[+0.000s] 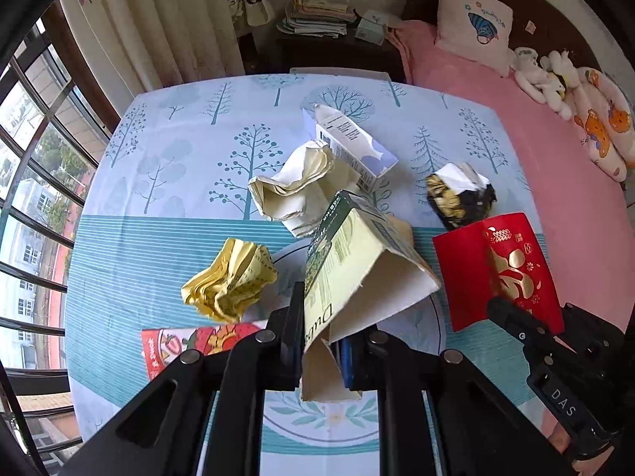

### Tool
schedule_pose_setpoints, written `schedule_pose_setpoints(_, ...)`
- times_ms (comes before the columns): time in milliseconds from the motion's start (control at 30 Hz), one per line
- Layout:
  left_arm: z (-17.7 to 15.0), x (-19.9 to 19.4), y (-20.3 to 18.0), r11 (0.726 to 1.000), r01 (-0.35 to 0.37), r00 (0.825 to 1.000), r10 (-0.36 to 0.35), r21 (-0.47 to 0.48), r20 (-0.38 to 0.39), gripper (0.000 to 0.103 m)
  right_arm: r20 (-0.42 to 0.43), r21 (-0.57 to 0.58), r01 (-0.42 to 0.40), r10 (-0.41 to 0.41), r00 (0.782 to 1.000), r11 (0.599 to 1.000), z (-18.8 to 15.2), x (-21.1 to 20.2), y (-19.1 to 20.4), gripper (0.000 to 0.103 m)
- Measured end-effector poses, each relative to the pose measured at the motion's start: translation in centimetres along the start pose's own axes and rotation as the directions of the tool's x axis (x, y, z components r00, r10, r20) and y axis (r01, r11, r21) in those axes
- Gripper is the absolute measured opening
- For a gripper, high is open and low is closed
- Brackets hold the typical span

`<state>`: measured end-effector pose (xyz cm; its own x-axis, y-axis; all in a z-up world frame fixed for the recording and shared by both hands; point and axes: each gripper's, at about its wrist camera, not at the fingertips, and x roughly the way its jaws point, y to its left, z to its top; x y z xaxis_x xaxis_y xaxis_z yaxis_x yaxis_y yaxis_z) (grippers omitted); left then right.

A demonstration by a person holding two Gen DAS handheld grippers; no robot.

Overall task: Collect trash
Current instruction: 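Grasp the cream paper box with the left tool while the right tool grasps the red packet, then carry the cream box and red packet down over the trash bin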

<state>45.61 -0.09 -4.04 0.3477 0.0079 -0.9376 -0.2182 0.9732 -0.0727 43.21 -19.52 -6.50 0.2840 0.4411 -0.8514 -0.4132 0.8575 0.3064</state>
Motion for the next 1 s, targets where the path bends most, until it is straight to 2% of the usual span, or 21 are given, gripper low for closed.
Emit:
schedule_pose_setpoints(267, -4.0, -5.5, -0.7, 0.997, 0.021, 0.998, -0.025, 0.073, 0.049, 0.012, 0.038, 0.015, -0.02, 0.019, 0.999, 1.0, -2.8, -3.4, 1.6, 0.015)
schedule_pose_setpoints(533, -9.8, -9.8, -0.2, 0.982, 0.031, 0.998, -0.041, 0.185, 0.05, 0.012, 0.09, 0.053, -0.014, 0.009, 0.996, 0.998, -7.1, -6.7, 4.1, 0.015)
schedule_pose_setpoints(667, -12.6, -11.6, 1.3, 0.971, 0.058, 0.996, -0.072, 0.232, 0.052, 0.012, 0.11, 0.086, 0.023, -0.033, 0.993, 0.996, -10.5, -8.2, 6.5, 0.015)
schedule_pose_setpoints(767, -14.9, -12.9, 2.9, 0.959, 0.086, 0.993, -0.105, 0.271, 0.057, 0.012, 0.13, 0.137, 0.02, -0.038, 0.991, 0.99, -13.5, -9.5, 8.7, 0.015)
schedule_pose_setpoints(1000, -20.7, -15.6, 6.9, 0.924, 0.142, 0.981, -0.179, 0.355, 0.072, 0.012, 0.171, 0.224, 0.057, -0.097, 0.981, 0.973, -20.6, -11.2, 14.7, 0.015)
